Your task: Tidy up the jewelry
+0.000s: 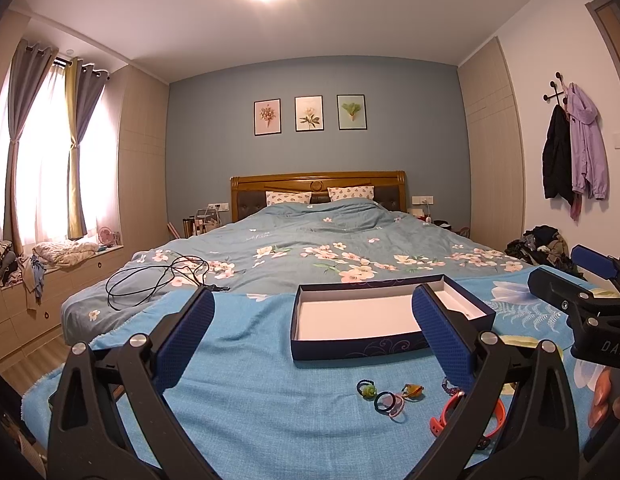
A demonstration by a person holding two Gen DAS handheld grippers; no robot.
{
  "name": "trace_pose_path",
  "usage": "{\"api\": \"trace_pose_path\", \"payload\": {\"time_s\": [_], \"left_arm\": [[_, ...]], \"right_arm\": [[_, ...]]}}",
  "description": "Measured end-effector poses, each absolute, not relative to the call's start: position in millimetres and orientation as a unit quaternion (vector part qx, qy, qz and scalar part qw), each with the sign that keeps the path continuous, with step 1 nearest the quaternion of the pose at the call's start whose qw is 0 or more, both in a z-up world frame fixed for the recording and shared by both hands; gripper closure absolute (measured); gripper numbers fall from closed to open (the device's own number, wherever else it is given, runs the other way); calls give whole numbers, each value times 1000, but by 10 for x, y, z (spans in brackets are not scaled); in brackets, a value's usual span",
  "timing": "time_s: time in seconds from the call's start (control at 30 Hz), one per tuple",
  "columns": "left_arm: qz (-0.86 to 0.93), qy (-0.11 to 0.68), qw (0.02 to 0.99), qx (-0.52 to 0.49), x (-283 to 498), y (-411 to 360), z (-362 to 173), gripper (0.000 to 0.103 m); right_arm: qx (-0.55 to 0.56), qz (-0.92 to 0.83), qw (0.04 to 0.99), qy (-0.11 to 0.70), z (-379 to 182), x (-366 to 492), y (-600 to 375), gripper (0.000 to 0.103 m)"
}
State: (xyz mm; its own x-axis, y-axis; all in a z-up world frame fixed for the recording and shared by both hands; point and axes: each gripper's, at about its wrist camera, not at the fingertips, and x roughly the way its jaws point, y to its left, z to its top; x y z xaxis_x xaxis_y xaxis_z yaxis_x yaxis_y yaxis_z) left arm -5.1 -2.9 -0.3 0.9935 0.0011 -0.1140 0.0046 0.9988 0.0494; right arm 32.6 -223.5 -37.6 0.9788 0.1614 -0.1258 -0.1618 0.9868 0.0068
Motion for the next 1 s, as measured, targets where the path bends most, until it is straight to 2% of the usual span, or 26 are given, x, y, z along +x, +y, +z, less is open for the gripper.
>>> {"api": "trace_pose_path", "payload": {"time_s": [1.0], "left_arm": [[-1,56,998,26,-42,-42,14,6]], "right_arm": [[-1,84,995,63,-363,317,-2230,7]]}}
